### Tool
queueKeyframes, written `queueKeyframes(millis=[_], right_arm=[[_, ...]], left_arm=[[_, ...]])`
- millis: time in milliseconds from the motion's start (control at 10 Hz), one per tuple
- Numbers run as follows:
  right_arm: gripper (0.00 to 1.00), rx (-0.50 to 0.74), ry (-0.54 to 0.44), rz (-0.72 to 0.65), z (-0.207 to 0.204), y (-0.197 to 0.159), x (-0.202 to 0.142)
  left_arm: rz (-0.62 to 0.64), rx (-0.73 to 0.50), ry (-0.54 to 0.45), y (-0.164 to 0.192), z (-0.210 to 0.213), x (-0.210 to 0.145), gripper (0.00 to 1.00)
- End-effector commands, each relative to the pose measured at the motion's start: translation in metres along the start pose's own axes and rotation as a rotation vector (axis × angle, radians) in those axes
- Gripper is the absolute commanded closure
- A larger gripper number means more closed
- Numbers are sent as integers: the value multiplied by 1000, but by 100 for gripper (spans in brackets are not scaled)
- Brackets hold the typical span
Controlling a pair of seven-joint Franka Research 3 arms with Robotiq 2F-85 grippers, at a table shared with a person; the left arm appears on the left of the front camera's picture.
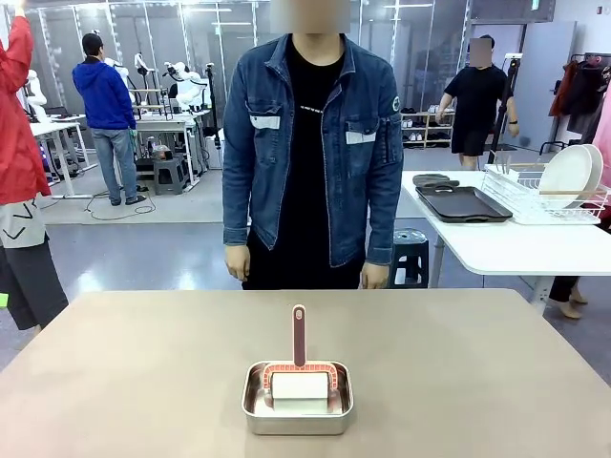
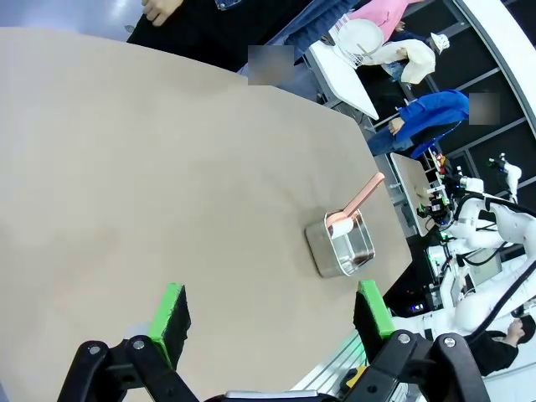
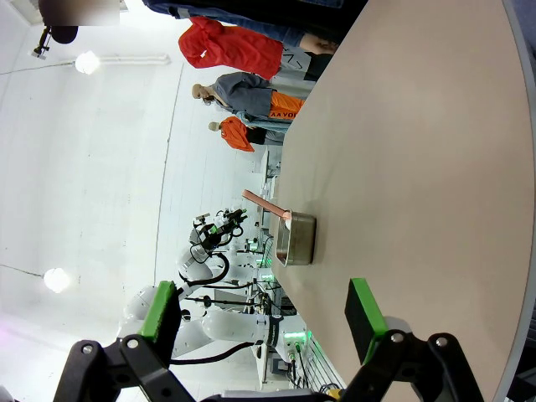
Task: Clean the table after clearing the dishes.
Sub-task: Place the Lint Roller back on top of the Airtight Container.
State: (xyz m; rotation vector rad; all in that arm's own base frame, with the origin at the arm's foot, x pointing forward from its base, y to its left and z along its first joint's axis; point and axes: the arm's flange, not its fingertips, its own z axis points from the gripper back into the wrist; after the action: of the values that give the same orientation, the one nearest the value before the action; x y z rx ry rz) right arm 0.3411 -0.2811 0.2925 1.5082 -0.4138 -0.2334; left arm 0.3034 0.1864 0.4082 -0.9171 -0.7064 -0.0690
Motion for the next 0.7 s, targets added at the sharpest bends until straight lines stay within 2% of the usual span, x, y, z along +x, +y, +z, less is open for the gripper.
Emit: queueKeyframes(millis=[0,600], right_arm=[[0,-11,4,-4,0,3,-2],[0,-11,4,-4,0,3,-2]], left_arm=[[8,9,-2,2,2,0,0],[8,9,-2,2,2,0,0]])
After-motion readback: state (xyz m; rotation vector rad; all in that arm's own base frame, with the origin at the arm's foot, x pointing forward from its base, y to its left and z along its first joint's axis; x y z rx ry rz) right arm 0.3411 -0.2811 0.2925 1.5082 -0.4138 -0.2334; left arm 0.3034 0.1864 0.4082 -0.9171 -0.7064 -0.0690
